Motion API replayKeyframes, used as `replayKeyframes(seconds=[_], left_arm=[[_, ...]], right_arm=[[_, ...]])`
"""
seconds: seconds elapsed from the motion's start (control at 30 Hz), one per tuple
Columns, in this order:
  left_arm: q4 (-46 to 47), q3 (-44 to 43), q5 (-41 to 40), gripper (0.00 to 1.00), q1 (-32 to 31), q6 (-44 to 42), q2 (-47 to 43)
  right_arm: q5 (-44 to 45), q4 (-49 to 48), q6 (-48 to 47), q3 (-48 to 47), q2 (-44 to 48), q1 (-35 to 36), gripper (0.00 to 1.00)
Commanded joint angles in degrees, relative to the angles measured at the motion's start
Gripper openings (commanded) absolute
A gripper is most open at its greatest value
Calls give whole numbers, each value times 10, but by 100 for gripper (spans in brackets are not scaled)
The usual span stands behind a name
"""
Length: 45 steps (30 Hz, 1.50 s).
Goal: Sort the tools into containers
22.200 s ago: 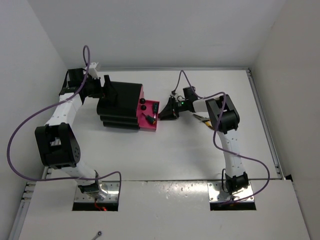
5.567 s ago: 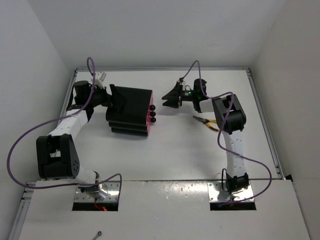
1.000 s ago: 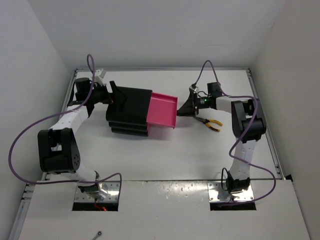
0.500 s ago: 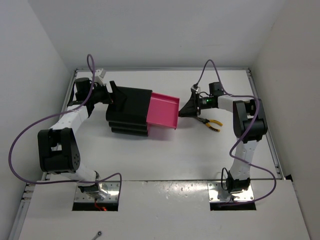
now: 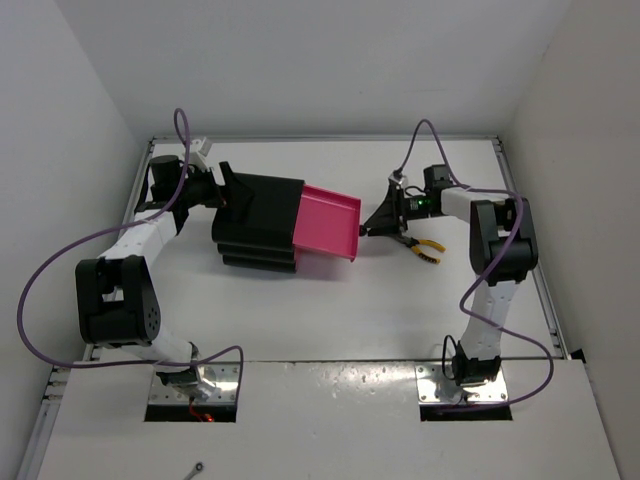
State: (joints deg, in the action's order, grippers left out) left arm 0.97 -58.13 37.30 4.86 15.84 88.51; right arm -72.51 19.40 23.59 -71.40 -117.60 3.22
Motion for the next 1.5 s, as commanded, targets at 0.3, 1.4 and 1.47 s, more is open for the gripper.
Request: replayKeyframes(seconds=[0.3, 1.4, 1.47], left_arm=[[-140, 44, -65, 100, -9, -55, 54], [-140, 39, -60, 100, -9, -49, 65], [-140, 39, -60, 100, -9, -49, 65]], right_arm=[[67, 125, -166, -57, 18, -42, 52], [555, 181, -634, -18, 102, -81, 41], [555, 181, -634, -18, 102, -76, 41]])
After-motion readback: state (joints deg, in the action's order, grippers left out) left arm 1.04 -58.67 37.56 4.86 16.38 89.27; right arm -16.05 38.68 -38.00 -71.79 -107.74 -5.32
